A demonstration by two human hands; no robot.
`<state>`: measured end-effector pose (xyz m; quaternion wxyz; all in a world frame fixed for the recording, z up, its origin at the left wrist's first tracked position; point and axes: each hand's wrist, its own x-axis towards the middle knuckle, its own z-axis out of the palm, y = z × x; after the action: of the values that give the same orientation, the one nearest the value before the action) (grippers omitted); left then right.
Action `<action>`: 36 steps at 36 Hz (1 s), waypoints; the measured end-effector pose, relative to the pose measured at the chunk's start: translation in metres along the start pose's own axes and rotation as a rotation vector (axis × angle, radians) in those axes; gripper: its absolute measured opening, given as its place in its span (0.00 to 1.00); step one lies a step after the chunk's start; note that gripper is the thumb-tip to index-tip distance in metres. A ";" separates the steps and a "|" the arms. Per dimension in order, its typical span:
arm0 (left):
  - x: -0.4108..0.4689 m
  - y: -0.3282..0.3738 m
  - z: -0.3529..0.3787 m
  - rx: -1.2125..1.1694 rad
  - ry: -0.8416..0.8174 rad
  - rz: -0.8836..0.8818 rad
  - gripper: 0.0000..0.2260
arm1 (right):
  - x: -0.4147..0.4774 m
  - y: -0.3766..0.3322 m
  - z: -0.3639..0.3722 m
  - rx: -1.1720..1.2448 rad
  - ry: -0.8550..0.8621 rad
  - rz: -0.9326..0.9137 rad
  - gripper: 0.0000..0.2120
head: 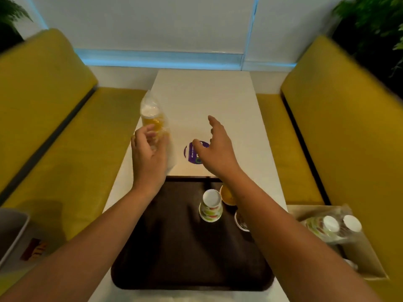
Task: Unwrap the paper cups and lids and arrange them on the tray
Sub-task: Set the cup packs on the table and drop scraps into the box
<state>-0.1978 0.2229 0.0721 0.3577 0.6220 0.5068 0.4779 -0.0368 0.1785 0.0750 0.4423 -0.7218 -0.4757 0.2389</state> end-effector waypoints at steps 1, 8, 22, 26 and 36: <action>-0.011 0.010 0.009 -0.011 -0.054 0.019 0.16 | -0.008 0.005 -0.014 0.012 0.037 -0.006 0.36; -0.089 0.066 0.085 -0.073 -0.400 0.078 0.15 | -0.069 0.054 -0.112 -0.055 0.307 -0.020 0.21; -0.222 0.069 0.239 0.070 -0.934 -0.058 0.22 | -0.149 0.257 -0.232 -0.541 0.131 0.533 0.31; -0.240 0.047 0.268 0.158 -1.006 -0.079 0.23 | -0.162 0.303 -0.243 -0.687 -0.092 0.574 0.35; -0.251 0.003 0.293 0.294 -1.097 -0.082 0.21 | -0.160 0.357 -0.239 -1.076 -0.476 0.393 0.32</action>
<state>0.0762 -0.0104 -0.0676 0.4963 0.8023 0.3317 -0.0048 0.2468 -0.1195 -0.1283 -0.1540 -0.8446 -0.4734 0.1972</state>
